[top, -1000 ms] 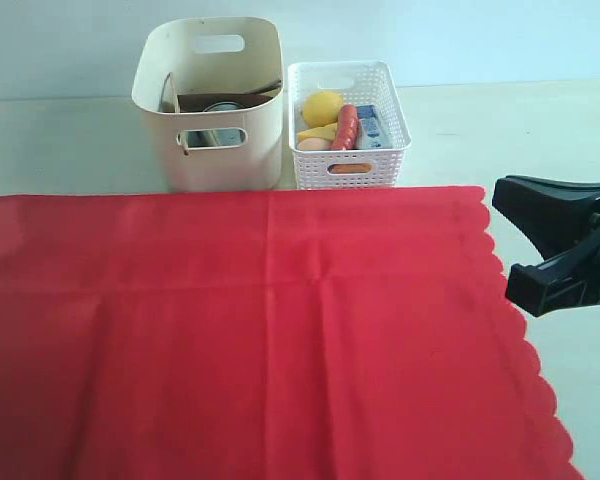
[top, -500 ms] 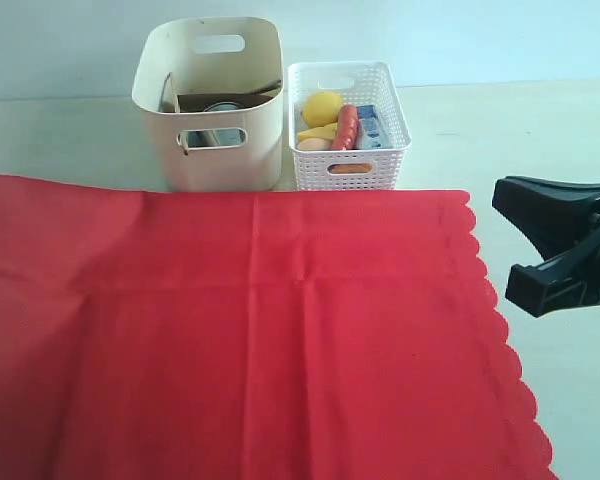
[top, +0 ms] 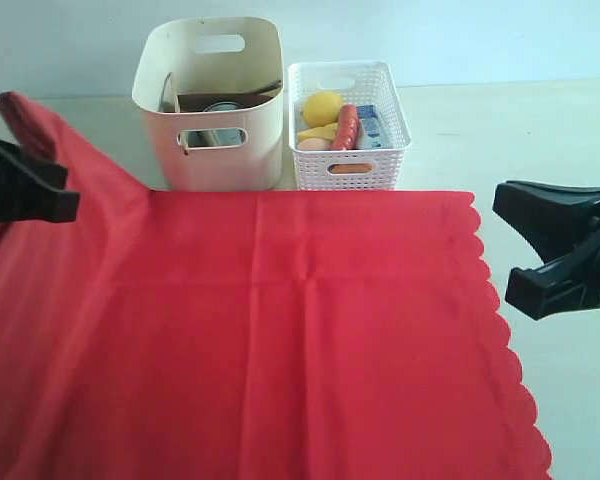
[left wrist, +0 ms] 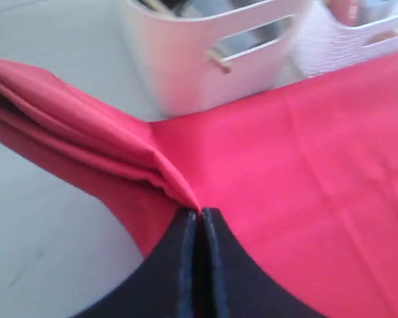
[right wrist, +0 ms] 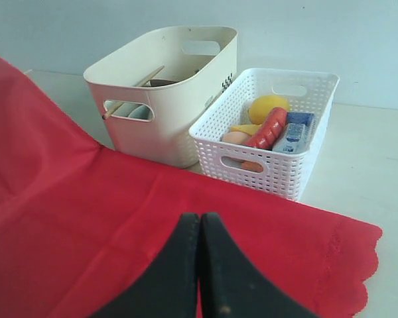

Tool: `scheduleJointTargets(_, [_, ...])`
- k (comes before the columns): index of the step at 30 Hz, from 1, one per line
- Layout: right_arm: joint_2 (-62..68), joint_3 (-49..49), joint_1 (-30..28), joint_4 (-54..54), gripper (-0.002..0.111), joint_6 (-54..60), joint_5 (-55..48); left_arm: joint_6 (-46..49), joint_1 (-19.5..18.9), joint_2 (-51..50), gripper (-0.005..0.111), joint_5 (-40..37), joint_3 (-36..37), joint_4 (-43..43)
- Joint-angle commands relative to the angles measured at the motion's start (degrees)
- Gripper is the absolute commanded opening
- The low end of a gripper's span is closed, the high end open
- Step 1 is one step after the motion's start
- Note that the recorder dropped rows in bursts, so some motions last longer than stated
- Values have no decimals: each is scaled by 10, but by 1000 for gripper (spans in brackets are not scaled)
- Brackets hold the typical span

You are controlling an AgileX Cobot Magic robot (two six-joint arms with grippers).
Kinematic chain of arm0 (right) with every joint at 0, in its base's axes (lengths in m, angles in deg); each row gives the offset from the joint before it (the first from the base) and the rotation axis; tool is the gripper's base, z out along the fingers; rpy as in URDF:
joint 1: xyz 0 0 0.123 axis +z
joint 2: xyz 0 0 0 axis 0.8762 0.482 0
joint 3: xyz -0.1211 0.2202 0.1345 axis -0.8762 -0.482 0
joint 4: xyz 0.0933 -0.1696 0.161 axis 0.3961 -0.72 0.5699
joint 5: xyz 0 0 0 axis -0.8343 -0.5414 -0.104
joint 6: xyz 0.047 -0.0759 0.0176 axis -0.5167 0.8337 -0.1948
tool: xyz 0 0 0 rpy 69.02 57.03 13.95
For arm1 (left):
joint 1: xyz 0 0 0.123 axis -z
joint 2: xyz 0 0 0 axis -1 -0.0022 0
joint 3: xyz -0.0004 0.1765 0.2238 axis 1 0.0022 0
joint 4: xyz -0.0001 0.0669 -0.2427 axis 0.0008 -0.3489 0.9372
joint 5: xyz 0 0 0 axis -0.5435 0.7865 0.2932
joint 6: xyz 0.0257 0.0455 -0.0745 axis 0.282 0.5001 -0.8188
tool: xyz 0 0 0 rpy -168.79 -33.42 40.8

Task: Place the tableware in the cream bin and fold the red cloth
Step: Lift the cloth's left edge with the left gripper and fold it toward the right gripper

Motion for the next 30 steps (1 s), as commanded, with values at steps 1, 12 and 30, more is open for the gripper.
scheduleJointTargets(1, [3,0,-3,-2,0,0,-5,-17,92,1,0,-20,-48,6])
scheduleJointTargets(12, [62,0,-3,-2,0,0,-6,-48,235,-111,0,-20,-155,4])
scheduleJointTargets(30, [64,0,-3,75,0,128,0,-117,320,-328,0,-85,-366,-3])
